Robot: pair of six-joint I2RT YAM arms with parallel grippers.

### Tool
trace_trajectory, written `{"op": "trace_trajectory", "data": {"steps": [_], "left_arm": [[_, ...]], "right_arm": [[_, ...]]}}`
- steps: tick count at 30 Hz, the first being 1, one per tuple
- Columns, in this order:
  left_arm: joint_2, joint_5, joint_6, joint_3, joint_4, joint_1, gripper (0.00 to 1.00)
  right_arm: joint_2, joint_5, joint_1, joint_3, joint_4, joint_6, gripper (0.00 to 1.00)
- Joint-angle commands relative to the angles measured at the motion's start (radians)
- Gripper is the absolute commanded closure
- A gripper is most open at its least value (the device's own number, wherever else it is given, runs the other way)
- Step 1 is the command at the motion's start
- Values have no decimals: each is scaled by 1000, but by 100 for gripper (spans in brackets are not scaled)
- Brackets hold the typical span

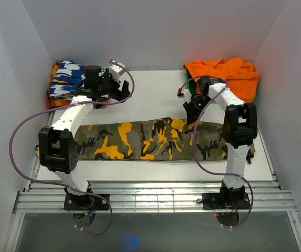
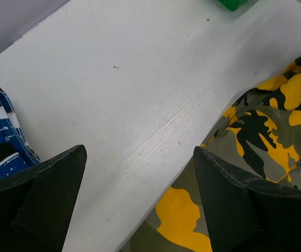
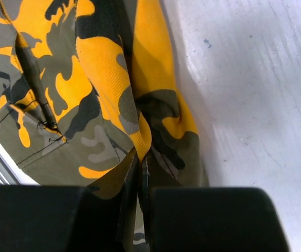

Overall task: Fold and stack the trousers
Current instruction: Fold the trousers

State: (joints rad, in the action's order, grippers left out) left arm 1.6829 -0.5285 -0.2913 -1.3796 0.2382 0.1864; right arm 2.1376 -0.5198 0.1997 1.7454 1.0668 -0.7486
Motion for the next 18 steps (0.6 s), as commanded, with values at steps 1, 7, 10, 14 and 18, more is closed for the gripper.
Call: {"op": "trace_trajectory", "data": {"steps": [1, 7, 10, 14, 18], "left_arm": [[9, -100, 6, -72, 167, 10, 8], [-78, -97, 330, 59, 26, 48, 10], [-92, -148, 459, 77, 15, 77, 2], [-104, -208, 575, 111, -22, 139, 2], [-85, -205, 644, 145, -48, 218, 3]], "right_arm": [[-136, -28, 20, -68, -33, -24, 92], [-350, 81, 88, -378, -266, -32, 92], [-505, 196, 142, -596, -482, -49, 92], [-603, 326, 202, -819, -721, -66, 92], [-665, 473, 257, -1019, -934, -78, 92]]}}
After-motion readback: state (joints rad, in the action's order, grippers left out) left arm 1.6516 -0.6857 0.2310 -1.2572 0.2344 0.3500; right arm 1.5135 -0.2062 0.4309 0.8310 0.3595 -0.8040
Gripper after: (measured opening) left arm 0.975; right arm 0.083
